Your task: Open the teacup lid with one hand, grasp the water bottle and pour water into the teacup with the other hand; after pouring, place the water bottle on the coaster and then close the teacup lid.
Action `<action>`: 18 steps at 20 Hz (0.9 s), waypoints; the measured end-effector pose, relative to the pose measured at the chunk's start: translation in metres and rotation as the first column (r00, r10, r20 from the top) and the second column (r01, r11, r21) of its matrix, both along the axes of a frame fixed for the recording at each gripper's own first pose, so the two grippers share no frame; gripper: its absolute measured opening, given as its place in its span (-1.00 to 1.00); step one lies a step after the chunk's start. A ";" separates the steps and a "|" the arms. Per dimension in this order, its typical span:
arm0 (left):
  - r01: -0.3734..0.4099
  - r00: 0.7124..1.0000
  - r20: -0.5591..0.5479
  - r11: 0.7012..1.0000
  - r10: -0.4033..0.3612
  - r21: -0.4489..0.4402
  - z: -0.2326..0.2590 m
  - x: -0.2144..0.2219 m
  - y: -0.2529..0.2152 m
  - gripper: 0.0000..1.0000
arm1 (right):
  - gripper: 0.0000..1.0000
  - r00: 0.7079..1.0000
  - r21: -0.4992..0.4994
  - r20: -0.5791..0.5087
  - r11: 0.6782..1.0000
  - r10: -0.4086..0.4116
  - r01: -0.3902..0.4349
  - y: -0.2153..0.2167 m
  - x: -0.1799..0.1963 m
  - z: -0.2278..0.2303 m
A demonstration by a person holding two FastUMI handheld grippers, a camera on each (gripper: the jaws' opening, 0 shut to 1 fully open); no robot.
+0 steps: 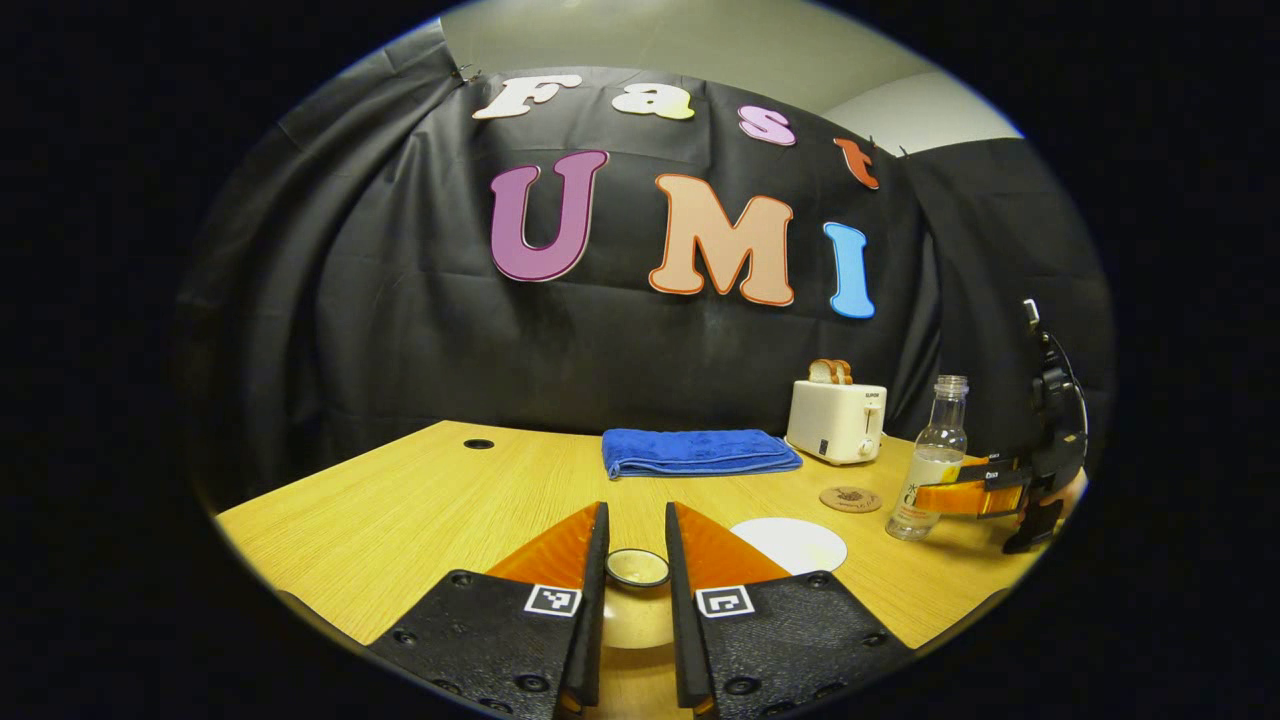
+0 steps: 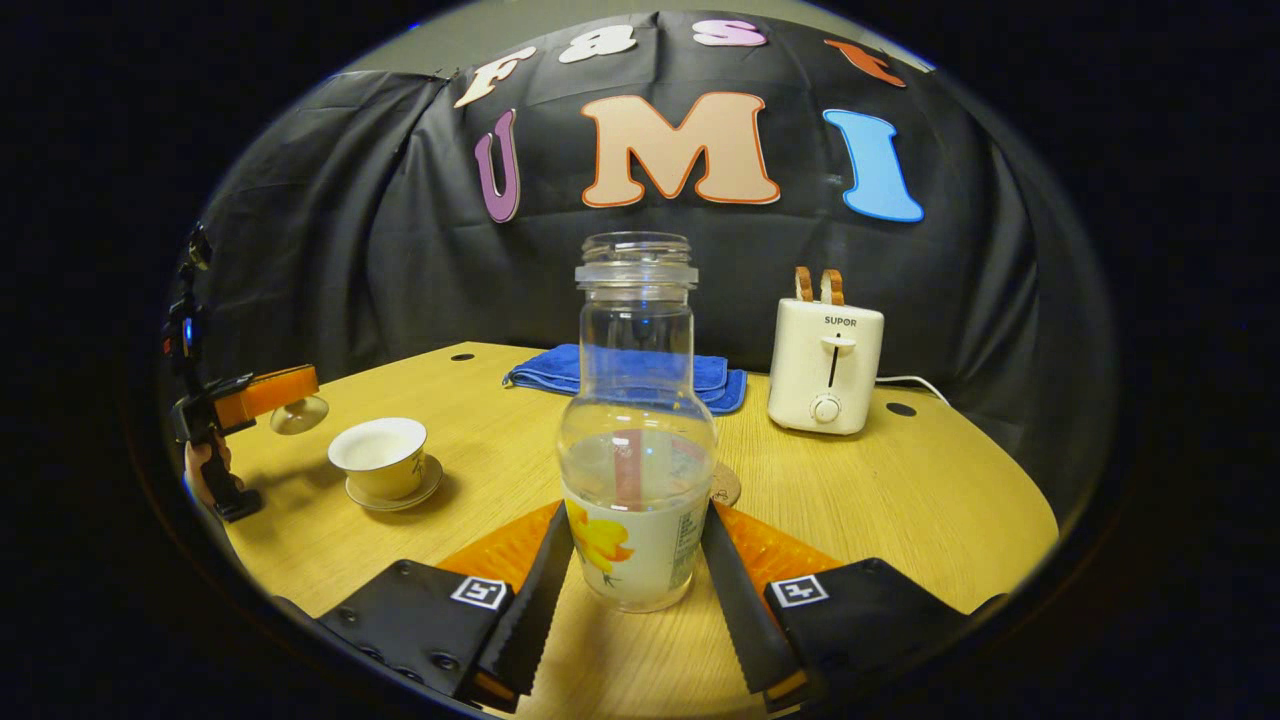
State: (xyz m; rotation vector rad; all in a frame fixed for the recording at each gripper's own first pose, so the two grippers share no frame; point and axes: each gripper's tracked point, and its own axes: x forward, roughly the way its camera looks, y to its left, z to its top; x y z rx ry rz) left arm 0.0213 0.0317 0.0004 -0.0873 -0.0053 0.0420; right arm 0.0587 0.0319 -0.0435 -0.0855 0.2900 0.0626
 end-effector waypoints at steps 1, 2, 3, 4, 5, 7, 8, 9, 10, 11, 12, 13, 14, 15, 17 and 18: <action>-0.001 1.000 0.000 1.000 0.001 -0.001 0.001 0.000 0.000 -0.46 | 0.59 1.000 -0.014 0.006 1.000 -0.004 0.004 0.000 0.000 0.001; -0.002 1.000 0.001 1.000 0.002 -0.001 0.001 -0.001 0.001 -0.46 | 0.60 1.000 -0.032 0.009 0.999 -0.006 0.006 0.001 0.001 0.001; -0.001 1.000 -0.001 1.000 0.001 -0.001 0.001 -0.001 0.000 -0.46 | 0.59 1.000 -0.055 0.014 0.998 -0.009 0.010 0.003 0.001 0.001; 0.000 1.000 -0.002 1.000 0.000 0.000 0.000 0.000 -0.001 -0.46 | 0.59 1.000 -0.089 0.014 0.996 -0.011 0.013 0.004 0.001 0.002; 0.000 1.000 -0.003 1.000 0.000 0.001 0.000 0.000 0.000 -0.46 | 0.59 1.000 -0.128 0.014 0.992 -0.011 0.013 0.005 0.001 0.003; -0.001 1.000 0.000 1.000 0.001 -0.001 0.000 0.000 0.000 -0.46 | 0.59 1.000 -0.222 0.015 0.975 0.000 0.003 0.012 0.002 0.005; -0.001 1.000 -0.001 1.000 0.001 -0.001 0.001 -0.001 0.001 -0.46 | 0.59 1.000 -0.274 0.017 0.962 0.004 0.001 0.014 0.002 0.007; -0.001 1.000 -0.001 1.000 0.001 -0.001 0.000 0.000 0.001 -0.46 | 0.59 1.000 -0.328 0.025 0.945 0.013 -0.004 0.017 0.003 0.008; 0.001 1.000 -0.003 1.000 -0.001 -0.001 0.000 0.000 0.000 -0.46 | 0.59 0.999 -0.382 0.033 0.924 0.019 -0.005 0.020 0.004 0.012; 0.003 1.000 -0.002 1.000 -0.003 -0.001 0.000 0.000 -0.001 -0.46 | 0.59 0.999 -0.430 0.044 0.903 0.027 -0.006 0.024 0.005 0.015; 0.003 1.000 -0.002 1.000 -0.003 -0.002 0.000 0.000 0.000 -0.46 | 0.59 0.998 -0.469 0.050 0.883 0.038 -0.010 0.028 0.006 0.018; 0.002 1.000 -0.002 1.000 -0.002 -0.003 0.000 0.000 0.000 -0.46 | 0.59 0.997 -0.505 0.052 0.863 0.050 -0.017 0.032 0.007 0.017; 0.002 1.000 -0.001 1.000 -0.002 -0.003 0.000 0.000 0.001 -0.46 | 0.59 0.997 -0.536 0.054 0.844 0.059 -0.021 0.036 0.009 0.019; 0.002 1.000 -0.002 1.000 -0.002 -0.003 0.001 -0.001 0.000 -0.46 | 0.59 0.996 -0.565 0.054 0.824 0.065 -0.023 0.039 0.011 0.020; 0.002 1.000 -0.003 1.000 -0.002 -0.003 0.000 -0.001 0.000 -0.46 | 0.58 0.996 -0.619 0.047 0.785 0.073 -0.028 0.042 0.015 0.021; 0.002 1.000 -0.002 1.000 -0.002 -0.003 0.000 0.000 0.000 -0.46 | 0.58 0.996 -0.645 0.043 0.764 0.072 -0.027 0.042 0.016 0.022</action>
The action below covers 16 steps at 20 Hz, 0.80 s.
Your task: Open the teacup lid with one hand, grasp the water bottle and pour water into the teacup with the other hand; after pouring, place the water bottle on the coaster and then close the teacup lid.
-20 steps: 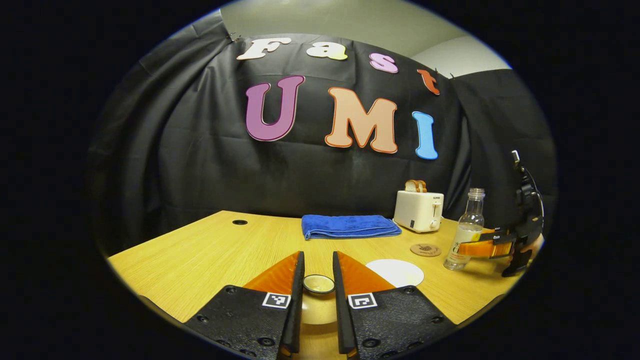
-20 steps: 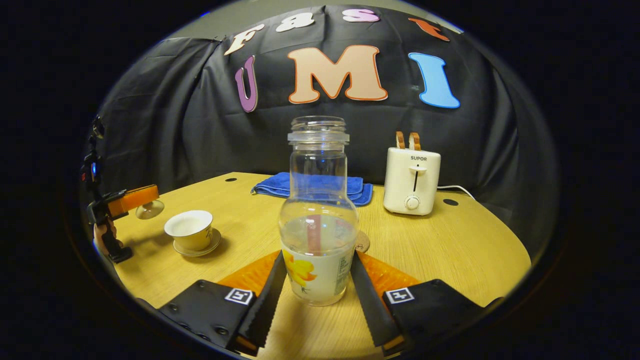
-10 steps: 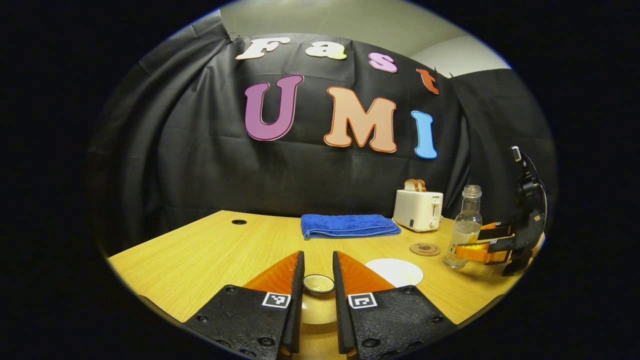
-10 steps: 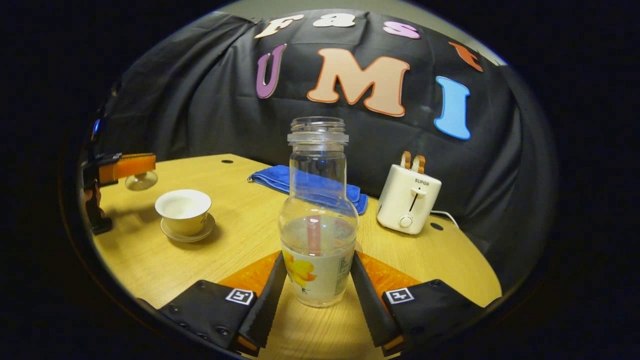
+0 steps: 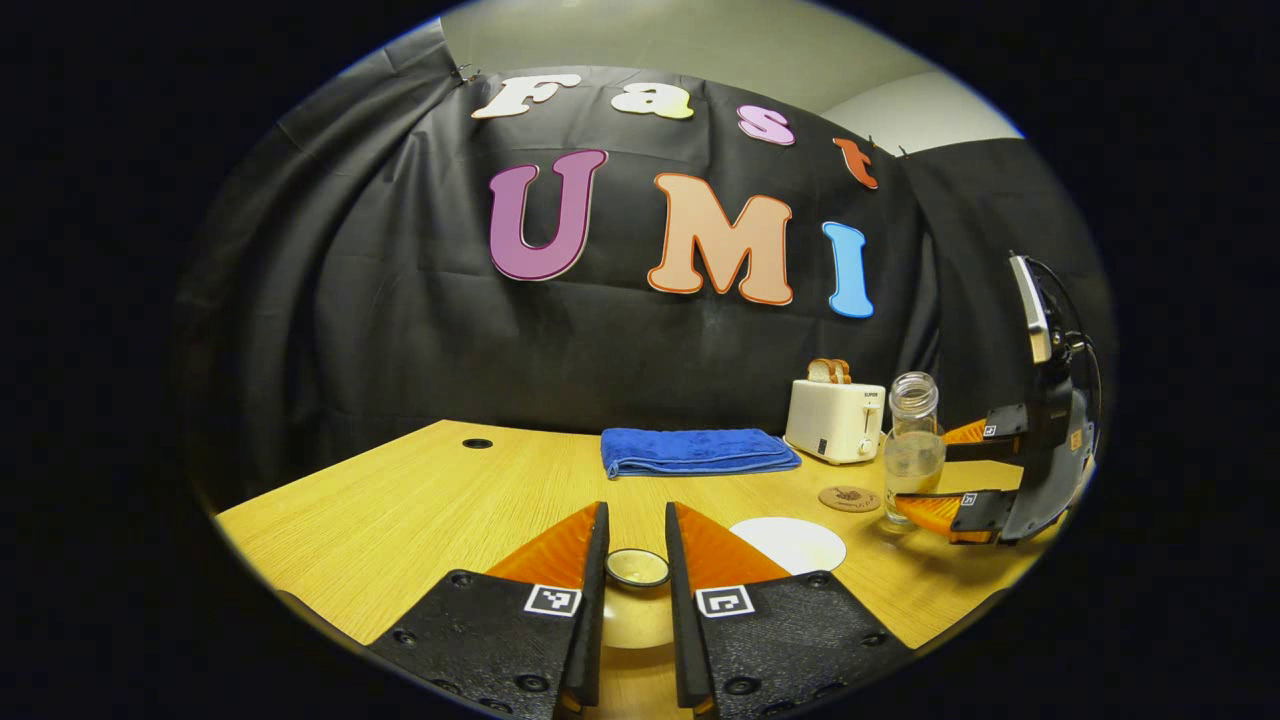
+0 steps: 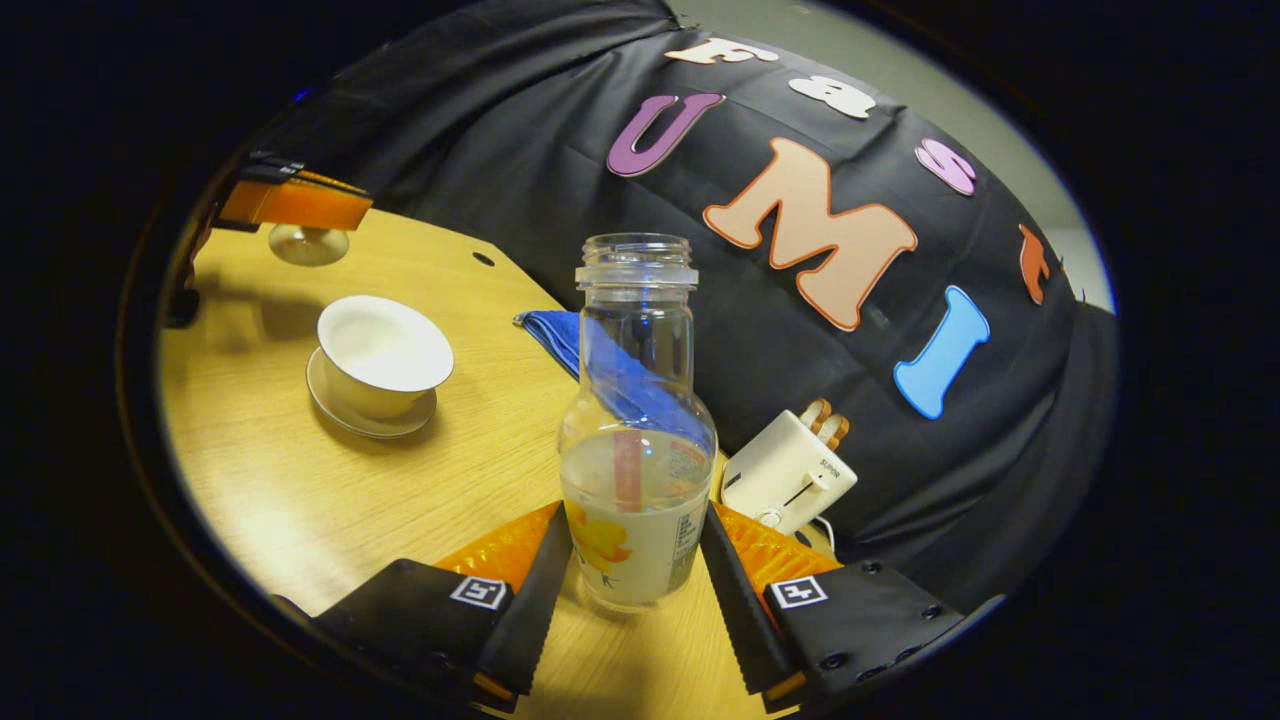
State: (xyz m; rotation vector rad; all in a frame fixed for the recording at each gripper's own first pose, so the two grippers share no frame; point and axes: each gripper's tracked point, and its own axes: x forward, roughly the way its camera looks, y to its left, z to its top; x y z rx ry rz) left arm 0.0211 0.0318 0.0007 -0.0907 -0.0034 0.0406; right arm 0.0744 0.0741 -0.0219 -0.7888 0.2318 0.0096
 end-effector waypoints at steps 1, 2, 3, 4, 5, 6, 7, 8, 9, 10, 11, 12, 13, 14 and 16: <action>0.000 1.000 0.001 1.000 0.000 -0.001 0.000 0.000 0.000 -0.46 | 0.58 1.000 -0.035 -0.002 0.999 0.000 0.000 0.000 0.001 -0.001; 0.000 1.000 0.001 1.000 0.000 -0.002 0.001 0.000 0.000 -0.46 | 0.59 1.000 -0.073 -0.001 0.997 -0.001 0.001 -0.001 0.001 -0.002; -0.001 1.000 0.001 1.000 0.001 -0.002 0.000 0.000 0.000 -0.46 | 0.59 1.000 -0.114 -0.001 0.994 0.000 0.000 -0.001 0.002 -0.001; -0.001 1.000 0.000 1.000 0.001 -0.001 0.000 0.000 0.000 -0.46 | 0.59 1.000 -0.153 0.003 0.988 0.001 0.000 0.000 0.004 -0.001; -0.001 1.000 0.000 1.000 0.001 -0.001 0.000 0.000 0.000 -0.46 | 0.59 1.000 -0.191 0.006 0.982 0.005 -0.004 0.000 0.005 -0.003; 0.000 1.000 0.001 1.000 0.000 -0.001 0.000 0.000 0.000 -0.48 | 0.59 1.000 -0.227 0.008 0.974 0.010 -0.008 0.002 0.007 -0.003; -0.001 1.000 0.001 1.000 0.001 -0.002 0.000 0.000 0.000 -0.46 | 0.60 1.000 -0.265 0.007 0.964 0.020 -0.017 0.003 0.007 -0.004; -0.002 1.000 0.001 1.000 0.002 -0.002 0.000 0.000 0.000 -0.46 | 0.60 1.000 -0.302 0.008 0.953 0.030 -0.026 0.006 0.007 -0.004; -0.002 1.000 0.001 1.000 0.002 -0.002 0.000 0.000 0.001 -0.46 | 0.59 0.999 -0.336 0.010 0.941 0.039 -0.033 0.007 0.008 -0.004; -0.002 1.000 0.002 1.000 0.002 -0.002 0.000 0.000 0.000 -0.46 | 0.58 0.999 -0.365 0.012 0.930 0.047 -0.039 0.010 0.008 -0.004; -0.002 1.000 0.001 1.000 0.002 -0.002 0.000 0.000 0.000 -0.46 | 0.58 0.999 -0.388 0.012 0.921 0.052 -0.043 0.011 0.007 -0.004; -0.001 1.000 0.001 1.000 0.001 -0.003 0.000 0.000 0.000 -0.46 | 0.58 0.998 -0.408 0.010 0.912 0.058 -0.049 0.012 0.007 -0.005; -0.001 1.000 0.001 1.000 0.001 -0.002 0.000 0.000 0.001 -0.46 | 0.58 0.998 -0.429 0.014 0.902 0.059 -0.047 0.012 0.009 -0.004; 0.000 1.000 0.001 1.000 0.000 -0.002 0.000 0.000 0.000 -0.46 | 0.58 0.998 -0.452 0.021 0.891 0.060 -0.044 0.012 0.009 -0.002; 0.001 1.000 0.001 1.000 -0.001 -0.002 0.000 0.000 0.000 -0.46 | 0.58 0.997 -0.493 0.034 0.869 0.065 -0.040 0.012 0.012 0.002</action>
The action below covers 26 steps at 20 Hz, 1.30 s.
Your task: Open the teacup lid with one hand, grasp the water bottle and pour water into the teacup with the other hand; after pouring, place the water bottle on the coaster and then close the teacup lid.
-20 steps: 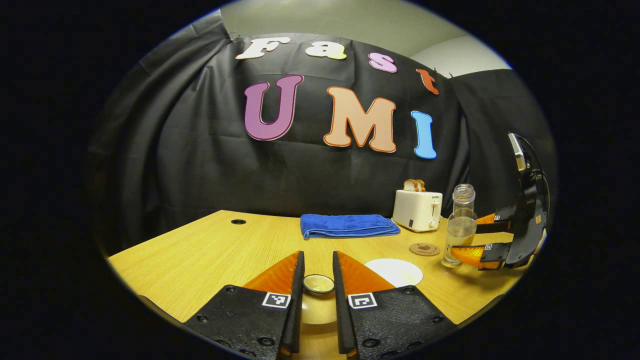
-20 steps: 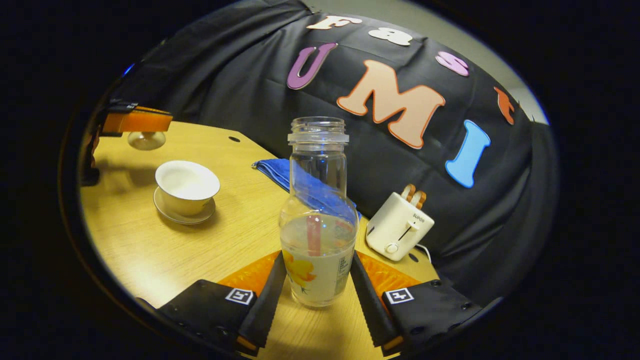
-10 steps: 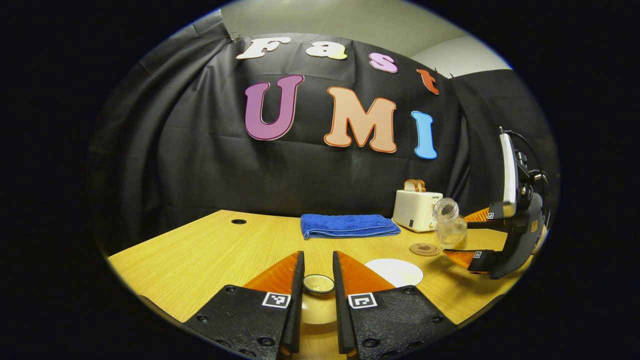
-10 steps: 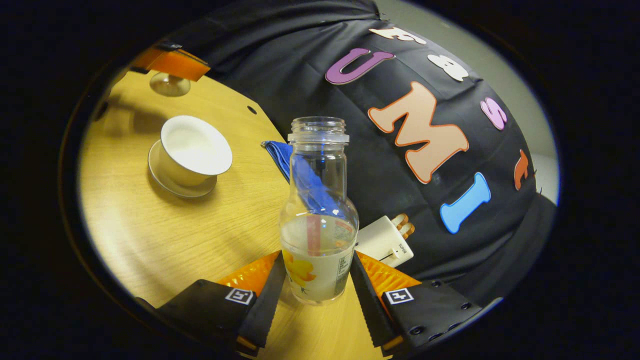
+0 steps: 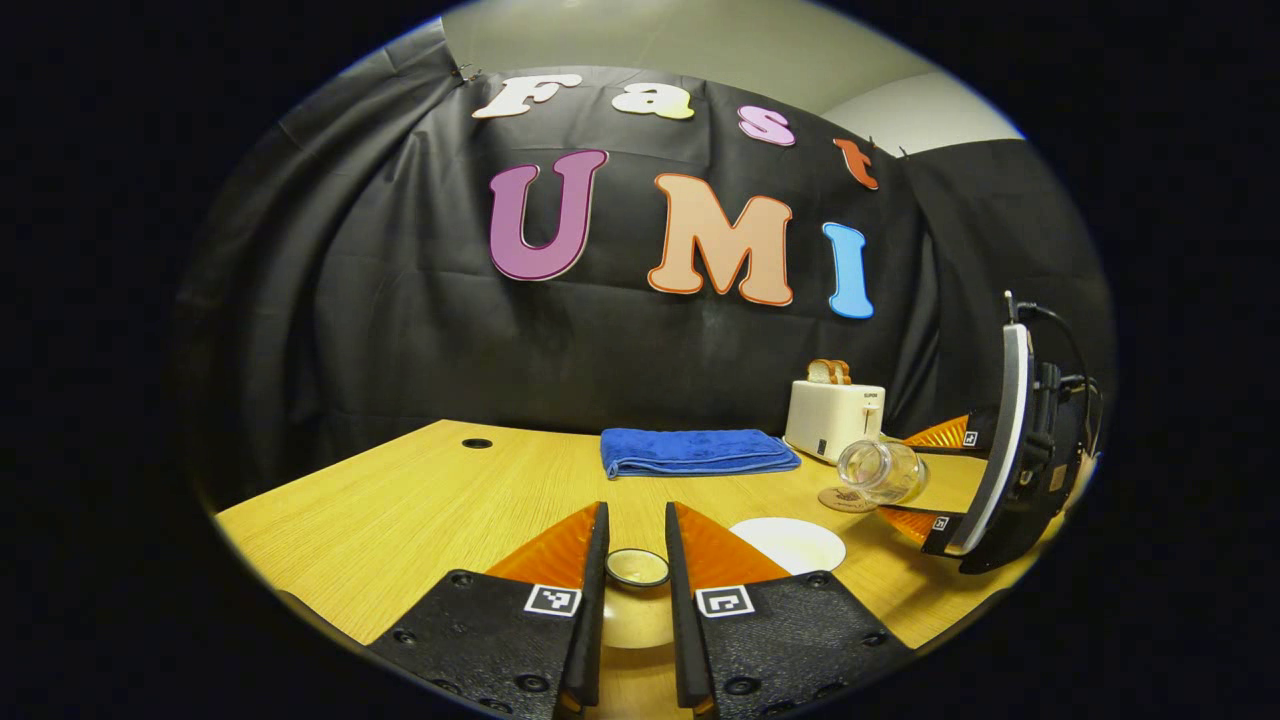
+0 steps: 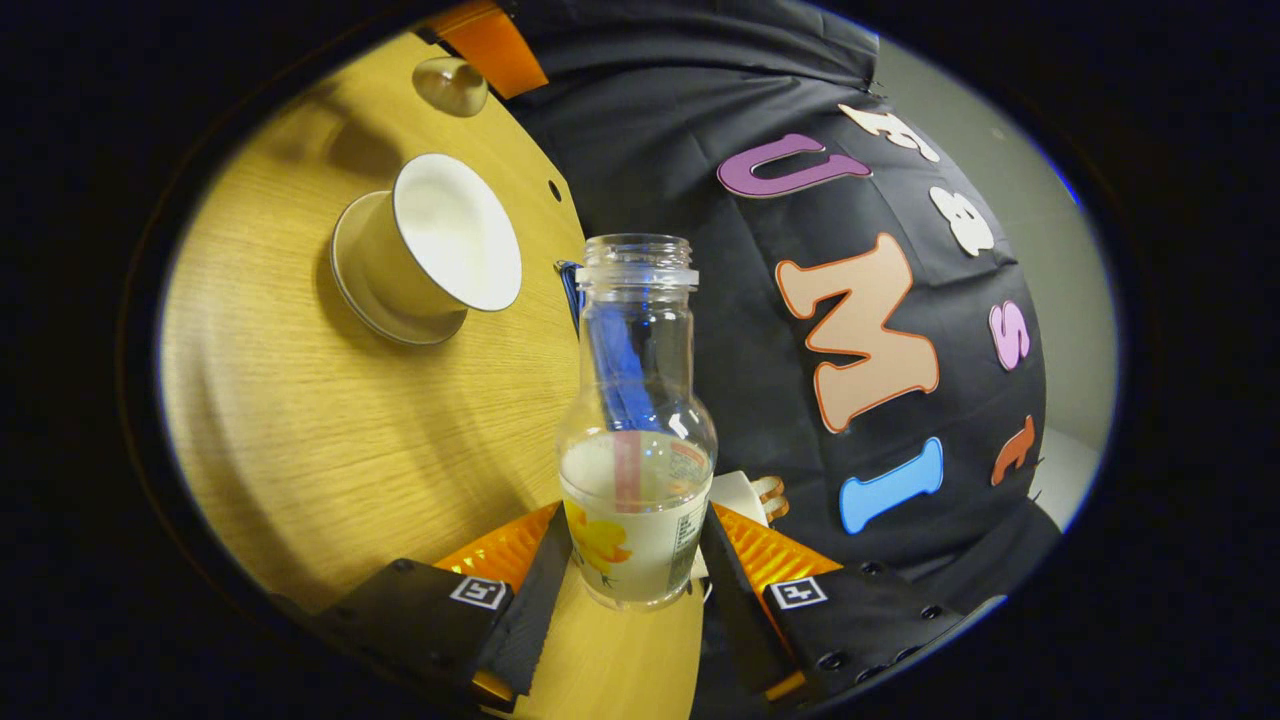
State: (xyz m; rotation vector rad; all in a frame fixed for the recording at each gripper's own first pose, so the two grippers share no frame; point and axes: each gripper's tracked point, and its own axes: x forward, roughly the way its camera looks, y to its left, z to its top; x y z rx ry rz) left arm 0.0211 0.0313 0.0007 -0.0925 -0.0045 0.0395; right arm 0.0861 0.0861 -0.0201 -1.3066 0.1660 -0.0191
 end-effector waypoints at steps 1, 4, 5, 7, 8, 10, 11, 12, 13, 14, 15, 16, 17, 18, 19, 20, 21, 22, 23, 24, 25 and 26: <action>0.001 1.000 0.000 1.000 -0.001 0.000 0.000 -0.001 0.000 -0.46 | 0.58 1.000 -0.020 0.004 1.000 0.003 -0.003 0.000 0.001 0.001; 0.001 1.000 0.000 1.000 -0.001 0.001 0.000 0.000 0.000 -0.46 | 0.60 1.000 -0.095 0.014 0.995 0.009 -0.007 0.000 0.003 0.005; 0.001 1.000 0.000 1.000 -0.001 0.001 0.000 0.000 0.000 -0.46 | 0.60 1.000 -0.116 0.016 0.993 0.014 -0.012 0.001 0.004 0.006; 0.002 1.000 0.000 1.000 -0.002 0.001 0.000 0.000 0.000 -0.46 | 0.59 1.000 -0.155 0.021 0.988 0.022 -0.019 0.004 0.004 0.005; 0.002 1.000 0.000 1.000 -0.002 0.001 0.000 -0.001 0.000 -0.46 | 0.58 0.999 -0.177 0.021 0.984 0.030 -0.025 0.005 0.001 0.004; 0.002 1.000 -0.001 1.000 -0.002 0.000 0.000 0.000 0.000 -0.46 | 0.60 0.999 -0.232 0.025 0.972 0.045 -0.038 0.006 0.002 0.007; 0.002 1.000 -0.001 1.000 -0.002 0.001 0.000 0.000 0.000 -0.46 | 0.56 0.998 -0.263 0.030 0.964 0.053 -0.044 0.008 0.000 0.008; 0.002 1.000 -0.001 1.000 -0.002 0.001 0.000 0.000 0.000 -0.45 | 0.58 0.998 -0.291 0.033 0.956 0.059 -0.047 0.009 -0.001 0.007; 0.003 1.000 -0.001 1.000 -0.003 0.001 -0.001 0.000 0.000 -0.46 | 0.56 0.998 -0.308 0.030 0.950 0.064 -0.052 0.010 -0.003 0.006; 0.004 1.000 -0.001 1.000 -0.004 0.000 0.000 0.000 0.000 -0.46 | 0.58 0.997 -0.321 0.026 0.946 0.067 -0.055 0.011 -0.003 0.006; 0.005 1.000 0.000 1.000 -0.005 0.000 0.000 0.000 0.000 -0.46 | 0.58 0.997 -0.333 0.028 0.941 0.069 -0.056 0.013 -0.003 0.009; 0.005 1.000 -0.001 1.000 -0.005 0.000 0.001 -0.001 0.000 -0.46 | 0.58 0.997 -0.348 0.033 0.936 0.073 -0.057 0.013 0.000 0.012; 0.005 1.000 -0.002 1.000 -0.005 0.000 0.000 0.000 0.000 -0.46 | 0.60 0.996 -0.365 0.039 0.930 0.075 -0.056 0.014 0.002 0.015; 0.006 1.000 -0.002 1.000 -0.006 0.001 0.000 0.000 -0.001 -0.46 | 0.59 0.996 -0.380 0.041 0.923 0.078 -0.056 0.014 0.002 0.015; 0.006 1.000 -0.001 1.000 -0.006 0.001 0.000 0.000 0.000 -0.46 | 0.59 0.996 -0.395 0.042 0.917 0.078 -0.055 0.013 0.002 0.016; 0.006 1.000 -0.001 1.000 -0.006 0.000 0.000 0.000 0.000 -0.46 | 0.58 0.996 -0.406 0.044 0.912 0.080 -0.056 0.013 0.002 0.016; 0.006 1.000 -0.002 1.000 -0.006 0.001 0.000 0.000 0.000 -0.46 | 0.58 0.995 -0.417 0.048 0.907 0.085 -0.057 0.013 0.001 0.018; 0.006 1.000 -0.002 1.000 -0.006 0.001 0.000 0.000 0.000 -0.46 | 0.59 0.995 -0.427 0.055 0.902 0.088 -0.056 0.013 0.001 0.020; 0.006 1.000 -0.002 1.000 -0.006 0.001 0.000 0.000 0.000 -0.46 | 0.59 0.994 -0.438 0.061 0.897 0.092 -0.056 0.014 0.000 0.022; 0.006 1.000 0.000 1.000 -0.006 0.001 0.000 0.000 0.000 -0.46 | 0.59 0.993 -0.443 0.065 0.895 0.094 -0.056 0.013 0.002 0.025; 0.006 1.000 -0.002 1.000 -0.006 0.001 0.000 -0.001 0.000 -0.46 | 0.59 0.994 -0.440 0.064 0.896 0.092 -0.055 0.012 0.002 0.024; 0.006 1.000 -0.002 1.000 -0.006 0.001 0.000 -0.001 0.000 -0.46 | 0.58 0.994 -0.437 0.062 0.898 0.091 -0.055 0.011 0.002 0.024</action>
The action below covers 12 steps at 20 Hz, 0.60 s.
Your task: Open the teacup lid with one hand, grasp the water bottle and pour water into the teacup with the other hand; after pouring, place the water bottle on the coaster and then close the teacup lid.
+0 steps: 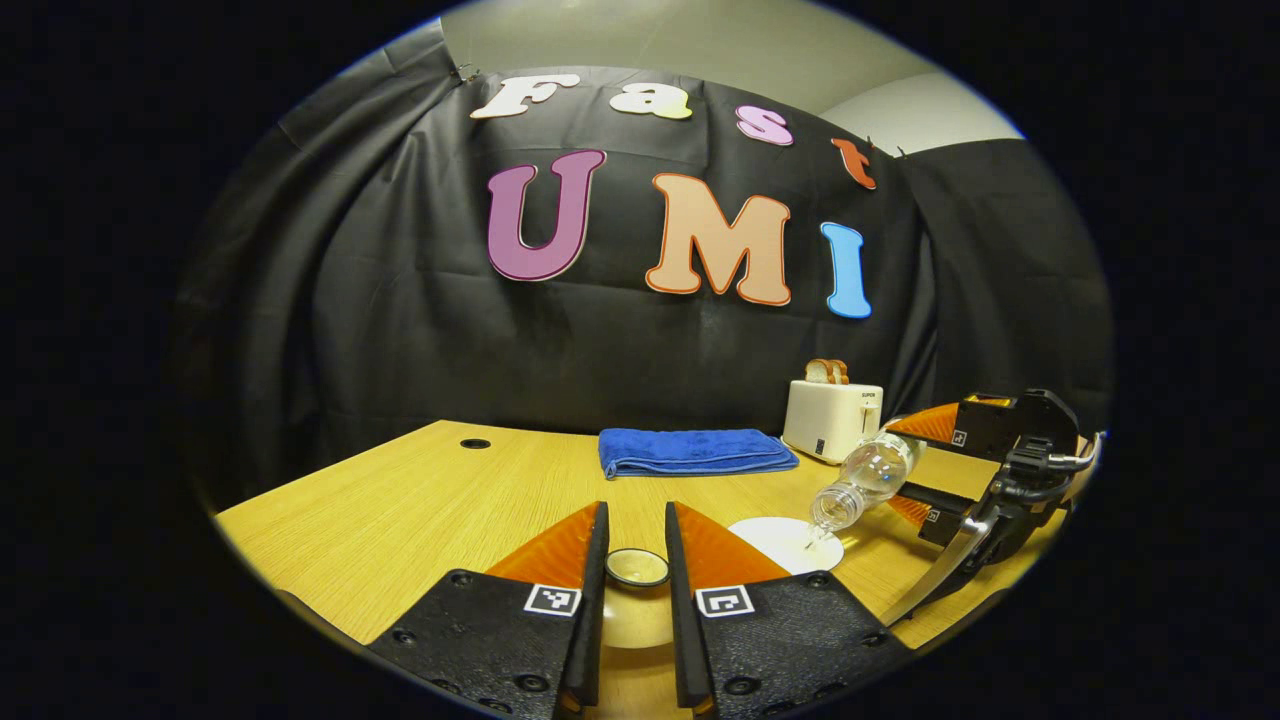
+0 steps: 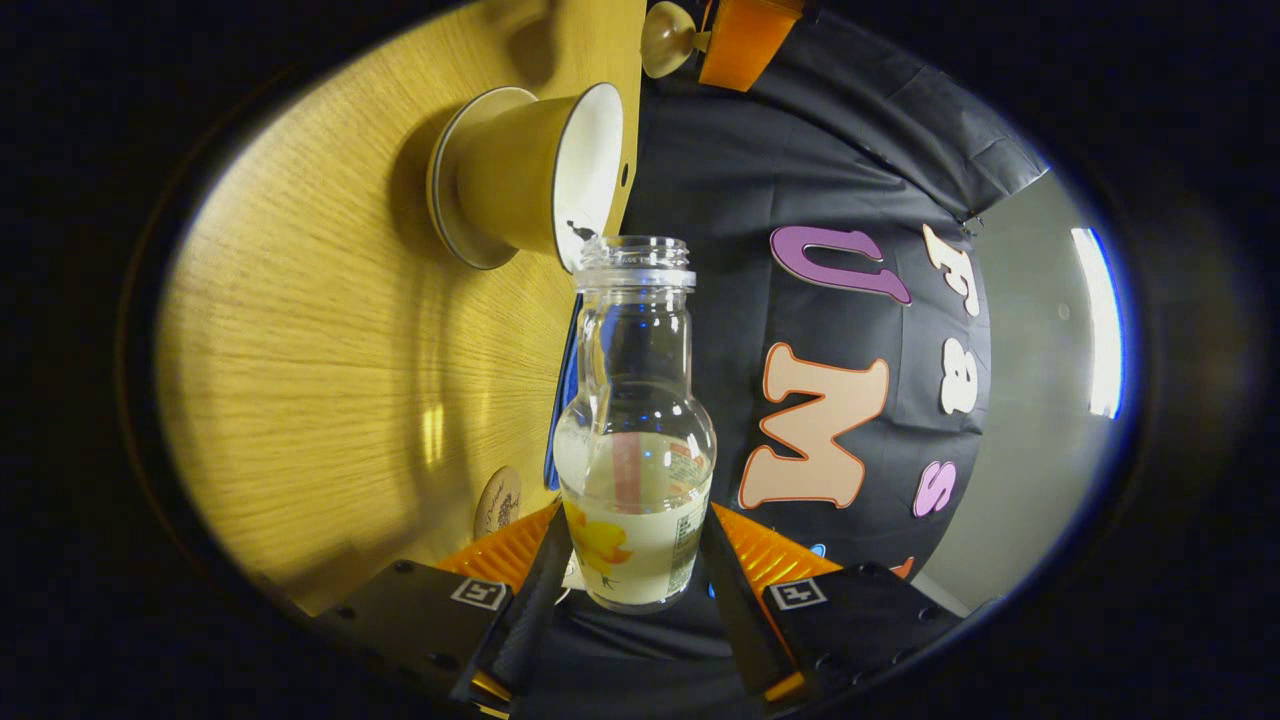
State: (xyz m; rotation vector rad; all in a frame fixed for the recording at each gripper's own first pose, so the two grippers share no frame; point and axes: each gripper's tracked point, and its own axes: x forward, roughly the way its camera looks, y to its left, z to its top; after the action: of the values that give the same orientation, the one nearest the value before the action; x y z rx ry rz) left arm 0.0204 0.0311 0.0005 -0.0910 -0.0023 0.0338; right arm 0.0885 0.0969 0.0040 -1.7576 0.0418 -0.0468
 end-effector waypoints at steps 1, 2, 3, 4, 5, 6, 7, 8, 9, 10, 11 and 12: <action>0.000 1.000 0.001 1.000 0.000 0.000 0.001 0.000 0.000 -0.46 | 0.56 1.000 -0.003 0.005 1.000 -0.001 0.001 0.000 0.000 0.002; 0.000 1.000 0.000 1.000 0.000 0.000 0.000 0.001 0.000 -0.46 | 0.57 1.000 -0.007 0.012 1.000 0.001 -0.001 0.001 0.001 0.004; 0.000 1.000 0.000 1.000 0.000 0.000 0.001 0.000 0.000 -0.46 | 0.57 1.000 -0.011 0.018 1.000 0.003 -0.003 0.002 0.001 0.007; 0.001 1.000 0.000 1.000 -0.001 0.000 0.001 0.000 0.000 -0.46 | 0.58 1.000 -0.012 0.022 1.000 0.005 -0.005 0.002 0.001 0.008; 0.001 1.000 0.000 1.000 -0.001 0.000 0.001 0.000 0.000 -0.46 | 0.58 1.000 -0.014 0.026 1.000 0.007 -0.007 0.003 0.000 0.009; 0.001 1.000 0.001 1.000 -0.001 0.000 0.001 0.000 0.000 -0.46 | 0.59 0.999 -0.019 0.032 1.000 0.010 -0.009 0.004 0.001 0.011; 0.001 1.000 0.001 1.000 -0.001 -0.001 0.001 0.000 0.000 -0.46 | 0.59 0.999 -0.023 0.035 1.000 0.015 -0.014 0.005 0.001 0.011; 0.001 1.000 0.001 1.000 -0.001 -0.001 0.001 0.000 0.000 -0.46 | 0.59 0.999 -0.026 0.038 0.999 0.020 -0.019 0.006 0.001 0.012; 0.002 1.000 0.001 1.000 -0.002 -0.001 0.001 0.000 0.000 -0.46 | 0.59 0.999 -0.032 0.040 0.999 0.025 -0.024 0.008 0.001 0.012; 0.002 1.000 0.001 1.000 -0.002 -0.001 0.002 0.000 0.000 -0.46 | 0.59 0.999 -0.038 0.044 0.999 0.028 -0.027 0.008 0.002 0.011; 0.002 1.000 0.001 1.000 -0.002 -0.001 0.001 0.000 0.000 -0.46 | 0.59 0.998 -0.048 0.046 0.998 0.032 -0.030 0.010 0.002 0.012; 0.003 1.000 0.000 1.000 -0.003 -0.001 0.001 0.000 -0.001 -0.46 | 0.59 0.998 -0.061 0.054 0.997 0.039 -0.036 0.012 0.004 0.013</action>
State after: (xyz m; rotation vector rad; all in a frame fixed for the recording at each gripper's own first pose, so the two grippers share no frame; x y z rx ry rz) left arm 0.0207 0.0304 0.0017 -0.0915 -0.0024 0.0307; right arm 0.0921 0.1086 0.0171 -1.8160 -0.0325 -0.0697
